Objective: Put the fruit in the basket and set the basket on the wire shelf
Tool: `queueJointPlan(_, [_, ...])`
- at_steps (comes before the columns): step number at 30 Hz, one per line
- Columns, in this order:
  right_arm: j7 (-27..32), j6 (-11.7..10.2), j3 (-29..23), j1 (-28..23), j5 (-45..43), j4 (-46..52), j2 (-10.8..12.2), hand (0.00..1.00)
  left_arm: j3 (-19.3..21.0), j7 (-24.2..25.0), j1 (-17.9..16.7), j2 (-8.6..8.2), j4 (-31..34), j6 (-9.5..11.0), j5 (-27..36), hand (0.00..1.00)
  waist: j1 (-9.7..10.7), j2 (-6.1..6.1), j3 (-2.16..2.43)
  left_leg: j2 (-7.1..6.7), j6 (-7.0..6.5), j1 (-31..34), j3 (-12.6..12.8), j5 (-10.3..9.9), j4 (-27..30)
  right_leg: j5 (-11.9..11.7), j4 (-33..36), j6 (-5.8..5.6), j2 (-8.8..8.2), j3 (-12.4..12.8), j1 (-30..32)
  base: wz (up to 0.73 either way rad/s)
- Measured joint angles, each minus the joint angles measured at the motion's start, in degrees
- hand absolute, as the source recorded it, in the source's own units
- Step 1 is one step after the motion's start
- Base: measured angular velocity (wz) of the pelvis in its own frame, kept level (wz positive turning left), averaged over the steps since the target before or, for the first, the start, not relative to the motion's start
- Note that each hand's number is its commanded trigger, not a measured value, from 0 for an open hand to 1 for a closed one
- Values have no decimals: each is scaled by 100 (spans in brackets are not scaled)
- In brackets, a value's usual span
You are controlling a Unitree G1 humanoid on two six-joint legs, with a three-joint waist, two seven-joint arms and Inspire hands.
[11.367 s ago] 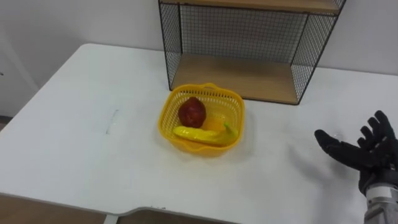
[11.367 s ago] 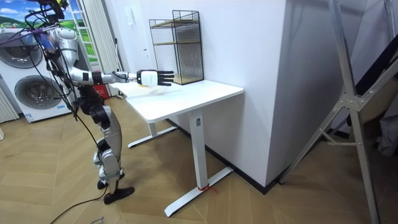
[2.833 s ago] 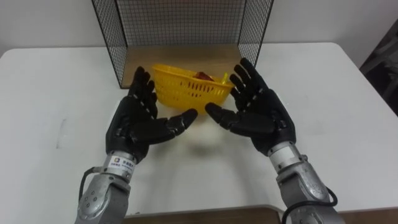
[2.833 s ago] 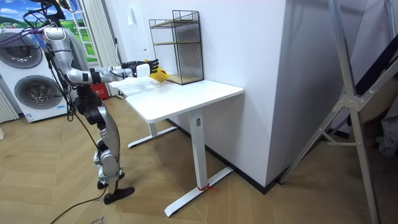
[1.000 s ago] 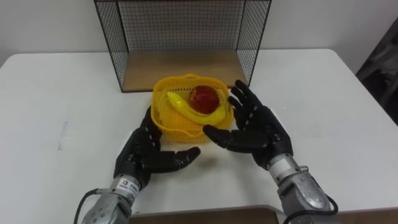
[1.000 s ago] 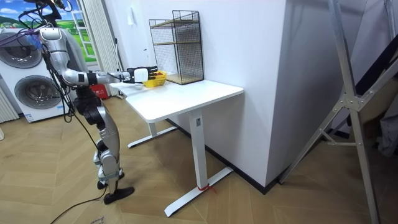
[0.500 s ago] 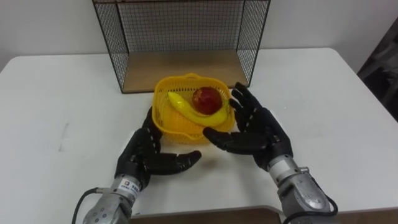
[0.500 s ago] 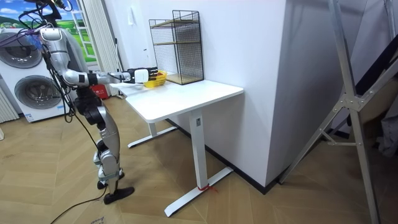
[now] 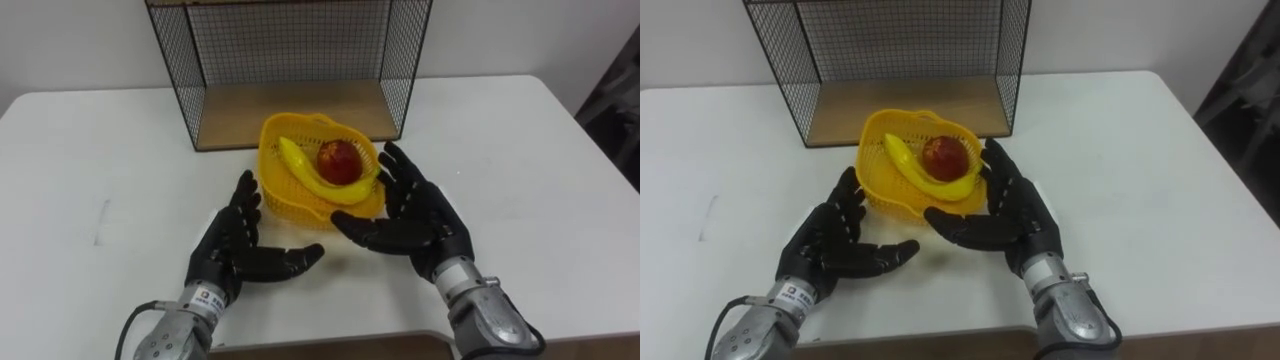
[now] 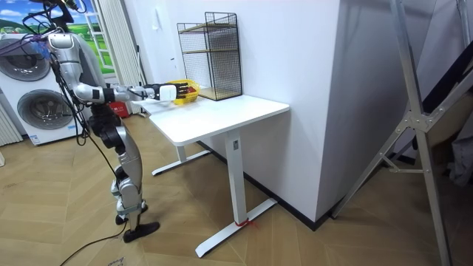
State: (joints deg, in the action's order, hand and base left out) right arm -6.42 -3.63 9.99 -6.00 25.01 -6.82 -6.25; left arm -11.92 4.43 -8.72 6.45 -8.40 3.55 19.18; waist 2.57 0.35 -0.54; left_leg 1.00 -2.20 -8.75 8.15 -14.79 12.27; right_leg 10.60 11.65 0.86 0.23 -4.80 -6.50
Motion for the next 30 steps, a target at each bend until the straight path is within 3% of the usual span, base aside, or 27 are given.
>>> queueJointPlan(9, [-3,0,-3,4,1301,0,-35,0,62,2,14,-1,1,0,384,0,-11,121,-8,18,0,4,99,0,-51,-30,1,4,-2,12,51,-4])
queueJointPlan(30, [-4,-1,-3,40,1344,-144,-45,0,64,3,40,36,2,22,389,0,-6,113,-19,20,3,58,132,2,-60,-30,12,3,-2,30,165,0])
